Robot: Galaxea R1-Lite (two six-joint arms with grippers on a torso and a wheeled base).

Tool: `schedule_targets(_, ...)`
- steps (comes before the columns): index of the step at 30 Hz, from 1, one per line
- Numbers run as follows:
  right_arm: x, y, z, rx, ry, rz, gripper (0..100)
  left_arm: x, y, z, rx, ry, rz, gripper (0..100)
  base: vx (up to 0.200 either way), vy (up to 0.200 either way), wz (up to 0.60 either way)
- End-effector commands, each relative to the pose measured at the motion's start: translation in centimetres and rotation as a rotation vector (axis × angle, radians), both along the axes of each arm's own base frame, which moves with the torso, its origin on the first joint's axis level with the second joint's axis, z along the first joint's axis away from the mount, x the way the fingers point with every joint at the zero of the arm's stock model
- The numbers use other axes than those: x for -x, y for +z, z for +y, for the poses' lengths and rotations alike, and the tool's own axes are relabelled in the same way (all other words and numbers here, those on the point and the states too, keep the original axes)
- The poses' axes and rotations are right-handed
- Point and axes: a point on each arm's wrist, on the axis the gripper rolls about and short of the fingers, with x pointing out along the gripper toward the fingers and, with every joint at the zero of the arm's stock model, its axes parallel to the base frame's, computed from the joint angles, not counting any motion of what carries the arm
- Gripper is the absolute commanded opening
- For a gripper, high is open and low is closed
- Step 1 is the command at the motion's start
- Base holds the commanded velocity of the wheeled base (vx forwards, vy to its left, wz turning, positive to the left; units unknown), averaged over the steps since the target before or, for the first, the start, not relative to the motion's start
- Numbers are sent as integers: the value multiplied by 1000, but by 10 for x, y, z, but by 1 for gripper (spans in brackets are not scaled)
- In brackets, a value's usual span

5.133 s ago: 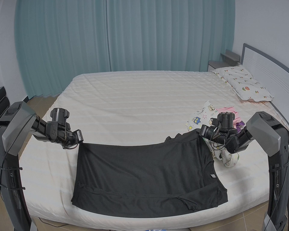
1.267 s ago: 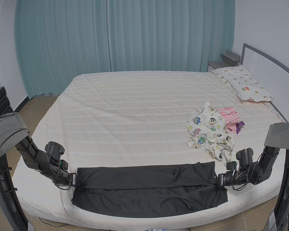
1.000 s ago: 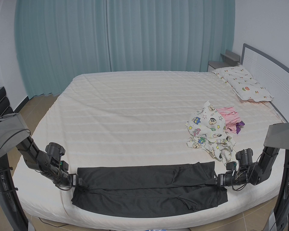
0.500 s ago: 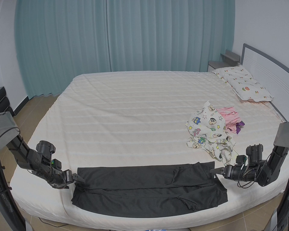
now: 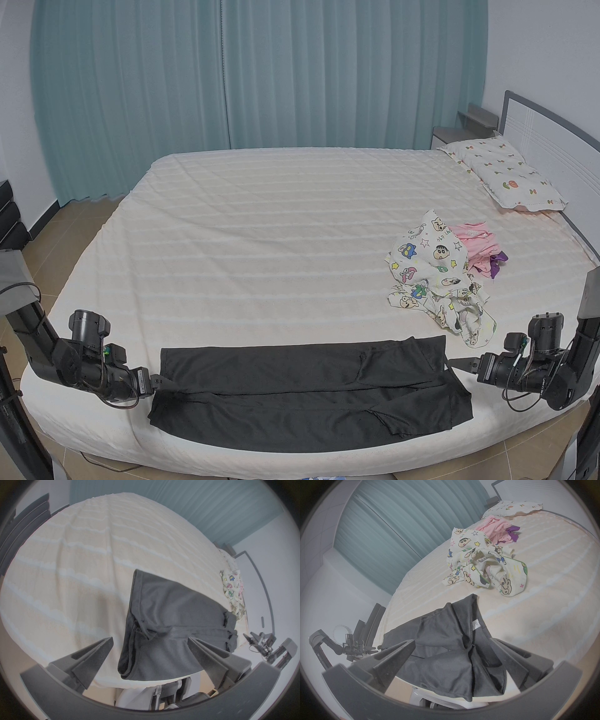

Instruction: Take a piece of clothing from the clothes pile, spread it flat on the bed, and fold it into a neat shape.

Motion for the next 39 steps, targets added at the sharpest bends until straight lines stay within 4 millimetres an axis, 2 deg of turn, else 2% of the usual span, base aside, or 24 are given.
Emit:
schedule_targets(1, 9, -2, 1, 6, -2, 24, 100, 5, -16, -7, -9, -19, 64, 0, 0, 0, 0)
schedule_targets(9, 16, -6, 3, 15, -14, 32, 100, 6, -18, -10, -61, -20, 79, 0, 0, 0, 0)
schedule_targets(20, 17, -5, 3, -2, -29, 37, 100, 19, -21, -5, -154, -27, 110, 0, 0, 0, 0)
schedule_targets(36, 22, -6, 2, 1, -29, 51, 100, 32, -23, -3, -157, -15, 154, 0, 0, 0, 0)
schedule_targets(37, 22, -6, 2, 1, -30, 51, 100, 33, -23, -2, -157, -12, 158, 100, 0, 0, 0)
schedule_targets(39, 22, -7, 2, 0, -33, 54, 100, 33, -23, -2, -156, -9, 158, 100, 0, 0, 0)
